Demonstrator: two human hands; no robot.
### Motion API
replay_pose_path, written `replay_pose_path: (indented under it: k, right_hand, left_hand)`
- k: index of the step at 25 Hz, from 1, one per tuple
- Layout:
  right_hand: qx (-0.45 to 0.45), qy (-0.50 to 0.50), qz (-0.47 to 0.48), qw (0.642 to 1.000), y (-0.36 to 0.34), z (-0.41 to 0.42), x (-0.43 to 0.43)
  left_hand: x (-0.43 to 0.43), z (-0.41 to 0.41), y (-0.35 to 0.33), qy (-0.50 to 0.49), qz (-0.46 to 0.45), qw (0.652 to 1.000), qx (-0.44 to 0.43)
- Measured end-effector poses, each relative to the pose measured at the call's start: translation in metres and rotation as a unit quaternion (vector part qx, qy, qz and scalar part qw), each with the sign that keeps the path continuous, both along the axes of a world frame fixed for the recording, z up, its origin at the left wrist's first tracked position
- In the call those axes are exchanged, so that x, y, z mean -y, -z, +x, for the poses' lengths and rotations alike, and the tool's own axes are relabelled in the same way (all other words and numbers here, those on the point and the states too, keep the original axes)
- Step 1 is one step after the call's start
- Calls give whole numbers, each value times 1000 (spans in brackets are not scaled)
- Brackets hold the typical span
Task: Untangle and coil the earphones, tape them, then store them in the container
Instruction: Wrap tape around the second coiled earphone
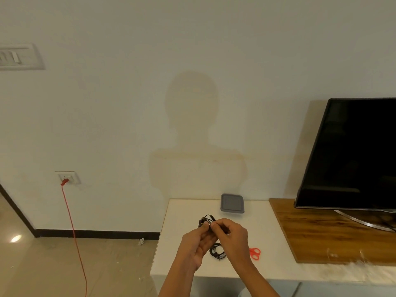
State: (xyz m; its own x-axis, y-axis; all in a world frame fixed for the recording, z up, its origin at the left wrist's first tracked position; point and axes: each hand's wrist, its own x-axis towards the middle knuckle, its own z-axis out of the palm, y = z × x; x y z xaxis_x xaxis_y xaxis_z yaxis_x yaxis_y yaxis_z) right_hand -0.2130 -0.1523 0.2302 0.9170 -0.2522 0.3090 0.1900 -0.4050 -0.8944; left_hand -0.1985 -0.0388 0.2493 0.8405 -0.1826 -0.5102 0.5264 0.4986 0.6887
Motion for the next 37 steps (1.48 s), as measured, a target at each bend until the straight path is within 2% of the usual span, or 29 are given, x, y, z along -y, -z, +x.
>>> replay_pose_path:
  k: [8,12,14,16,19,21,25,31,33,37]
  right_hand:
    - [-8,105,64,992,-9,-5,-16]
    - [-89,165,135,973,-1,8,11]
    - [-128,154,171,965,4,11,27]
    - [-98,142,179,969,0,9,27]
    - [-1,113,146,983,-20,5,13]
    - [26,74,109,991,-30,6,7]
    - [25,-7,8,1000,-35,6,3]
    - [-40,-36,23,998,-41,12,8]
    - [-56,-43,-2,997,-41,13,8]
    - [-30,-64,-69,995,-38,9,8]
  left_hand:
    - [16,-8,-3,-46,68,996,31]
    - [9,-6,-10,-133,29,990,43]
    - [2,0,-17,-145,51,985,77]
    - [2,5,-24,-132,73,984,97]
    - [10,4,-29,-114,74,985,103]
    - [11,3,-29,-109,69,986,103]
    - [10,1,-28,-95,74,987,109]
    - [5,-3,-23,-57,87,986,133]
    - [3,-3,-22,-39,80,987,134]
    - [2,-2,-24,-36,48,991,119]
